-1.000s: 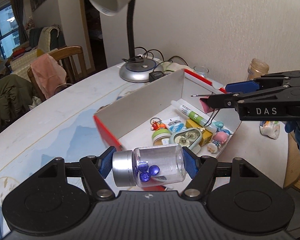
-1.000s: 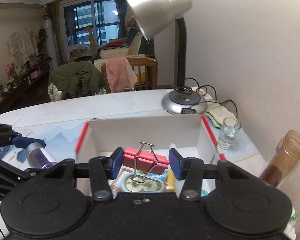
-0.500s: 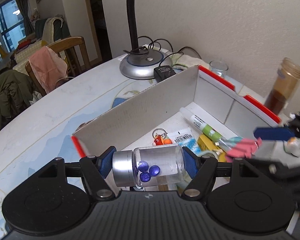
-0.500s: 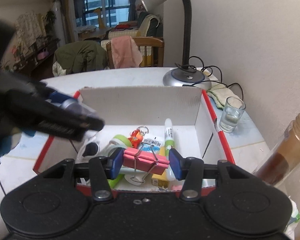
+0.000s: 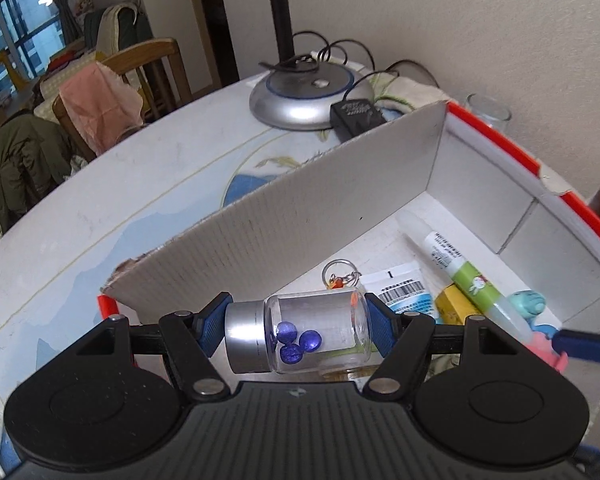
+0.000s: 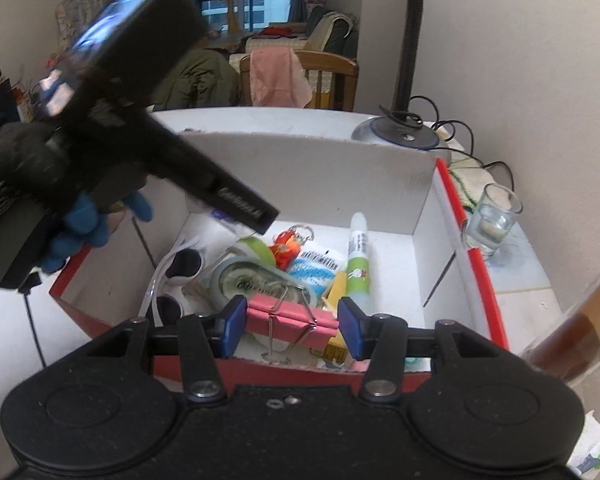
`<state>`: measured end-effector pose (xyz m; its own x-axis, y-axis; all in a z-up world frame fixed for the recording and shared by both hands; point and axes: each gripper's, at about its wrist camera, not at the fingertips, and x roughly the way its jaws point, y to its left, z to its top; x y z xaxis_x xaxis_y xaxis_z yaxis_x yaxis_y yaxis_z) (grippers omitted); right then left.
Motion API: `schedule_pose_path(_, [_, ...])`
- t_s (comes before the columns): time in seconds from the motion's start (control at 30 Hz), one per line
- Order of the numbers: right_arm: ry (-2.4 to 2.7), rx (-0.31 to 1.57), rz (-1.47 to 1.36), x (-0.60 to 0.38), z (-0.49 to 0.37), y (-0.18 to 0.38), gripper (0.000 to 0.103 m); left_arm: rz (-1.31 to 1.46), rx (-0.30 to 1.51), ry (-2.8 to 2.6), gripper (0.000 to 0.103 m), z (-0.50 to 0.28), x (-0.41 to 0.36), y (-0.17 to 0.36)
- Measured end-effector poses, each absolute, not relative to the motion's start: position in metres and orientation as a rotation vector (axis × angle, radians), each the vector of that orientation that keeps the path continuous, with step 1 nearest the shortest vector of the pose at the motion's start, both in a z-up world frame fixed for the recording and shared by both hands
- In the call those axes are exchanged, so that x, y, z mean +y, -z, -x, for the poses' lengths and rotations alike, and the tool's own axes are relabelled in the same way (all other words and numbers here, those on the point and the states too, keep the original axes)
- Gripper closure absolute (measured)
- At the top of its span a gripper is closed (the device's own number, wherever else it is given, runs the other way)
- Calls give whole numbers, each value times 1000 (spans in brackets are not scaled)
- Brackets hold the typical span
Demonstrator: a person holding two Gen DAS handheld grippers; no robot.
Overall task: Organize rigid objects
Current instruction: 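Lower both items into the box and open both tools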
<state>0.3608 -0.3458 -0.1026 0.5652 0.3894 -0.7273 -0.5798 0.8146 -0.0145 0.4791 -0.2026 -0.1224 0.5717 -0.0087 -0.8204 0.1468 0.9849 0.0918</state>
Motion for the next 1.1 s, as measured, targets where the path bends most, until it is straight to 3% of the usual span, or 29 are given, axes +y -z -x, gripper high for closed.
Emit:
schedule_pose_path(0.37, [-596,810,219,-351,-366,104,54,-139,997,89,33,-489,-204,129])
schedule_pose_path(0.63, [-577,819,178,-358,-369,102,44,-123,991,99,33,-478,-203,125])
schedule_pose_path(1.1, [-529,757,111,-364,-355,81,39,-83,863,143,33,-420,-190,83])
